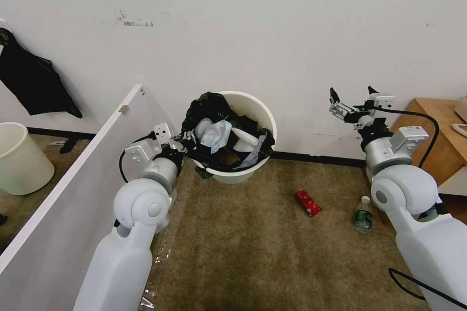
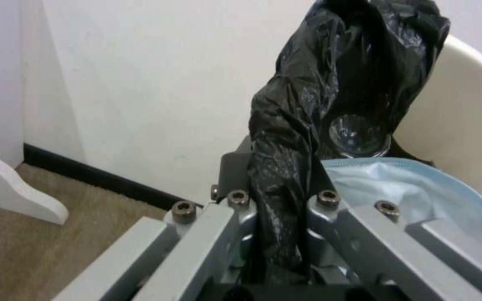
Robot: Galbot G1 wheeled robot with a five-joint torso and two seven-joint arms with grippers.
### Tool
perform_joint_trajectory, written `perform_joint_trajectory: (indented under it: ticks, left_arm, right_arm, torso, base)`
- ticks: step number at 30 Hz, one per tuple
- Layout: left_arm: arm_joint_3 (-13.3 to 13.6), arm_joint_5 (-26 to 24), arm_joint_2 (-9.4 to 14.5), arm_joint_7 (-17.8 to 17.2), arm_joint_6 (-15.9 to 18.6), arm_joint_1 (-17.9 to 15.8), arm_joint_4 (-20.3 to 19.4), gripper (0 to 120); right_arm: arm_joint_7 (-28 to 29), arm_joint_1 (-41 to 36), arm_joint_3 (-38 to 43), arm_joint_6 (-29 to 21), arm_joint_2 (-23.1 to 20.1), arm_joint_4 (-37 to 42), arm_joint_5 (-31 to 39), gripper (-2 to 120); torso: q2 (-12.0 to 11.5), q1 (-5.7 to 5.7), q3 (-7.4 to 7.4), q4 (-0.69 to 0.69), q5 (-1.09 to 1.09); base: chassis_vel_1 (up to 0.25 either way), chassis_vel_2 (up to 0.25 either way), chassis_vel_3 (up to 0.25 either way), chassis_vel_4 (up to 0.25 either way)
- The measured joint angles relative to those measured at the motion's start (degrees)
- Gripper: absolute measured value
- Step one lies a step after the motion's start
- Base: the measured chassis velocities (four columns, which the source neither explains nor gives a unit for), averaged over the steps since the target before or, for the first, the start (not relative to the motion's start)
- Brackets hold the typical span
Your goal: Pick up the trash bin, then pick up the garbage from the floor and place it into the trash bin.
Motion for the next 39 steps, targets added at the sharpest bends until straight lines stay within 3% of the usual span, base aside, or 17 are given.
perform_joint_trajectory:
  ticks: [13,21,24,27,33,39]
  left_arm:
    - [-0.13,0.02,0.14,0.07,-0.05,0.28,0.03,4]
    - [-0.55,0.01,0.28,0.07,-0.06,0.28,0.03,4]
    - [-0.83,-0.01,0.41,0.07,-0.06,0.49,-0.05,4]
    - [-1.24,-0.11,0.61,0.06,-0.06,0.54,-0.13,4]
    - [-2.37,-0.67,1.21,0.03,-0.07,0.55,-0.16,4]
    - [-3.35,-1.36,1.65,0.02,-0.07,0.87,-0.17,4]
  right_arm:
    - [0.38,0.24,-0.02,-0.93,-0.23,-0.64,0.35,100]
    - [8.07,1.03,0.36,-10.99,-0.78,-0.97,6.69,100]
    - [14.18,1.4,1.03,-18.98,-0.78,-1.63,14.21,100]
    - [16.76,1.32,1.63,-22.76,-0.92,-2.43,18.05,100]
    - [20.93,0.79,3.87,-28.72,-1.66,-5.06,25.64,100]
    - [22.89,-0.24,6.23,-30.11,-2.56,-9.34,31.74,100]
  torso:
    - [0.0,0.0,0.0,0.02,0.0]
    - [0.0,0.0,0.0,0.02,-0.01]
    - [0.0,0.0,0.01,0.02,-0.01]
    - [0.0,0.0,0.0,0.02,0.0]
    - [0.0,0.0,0.01,0.02,0.0]
    - [0.0,0.0,0.0,0.02,0.0]
  base:
    - [0.0,0.0,0.0,0.0]
    - [0.0,0.0,0.0,0.0]
    - [0.0,0.0,0.0,0.0]
    - [0.0,0.0,0.0,0.0]
    - [0.0,0.0,0.0,0.0]
    - [0.0,0.0,0.0,0.0]
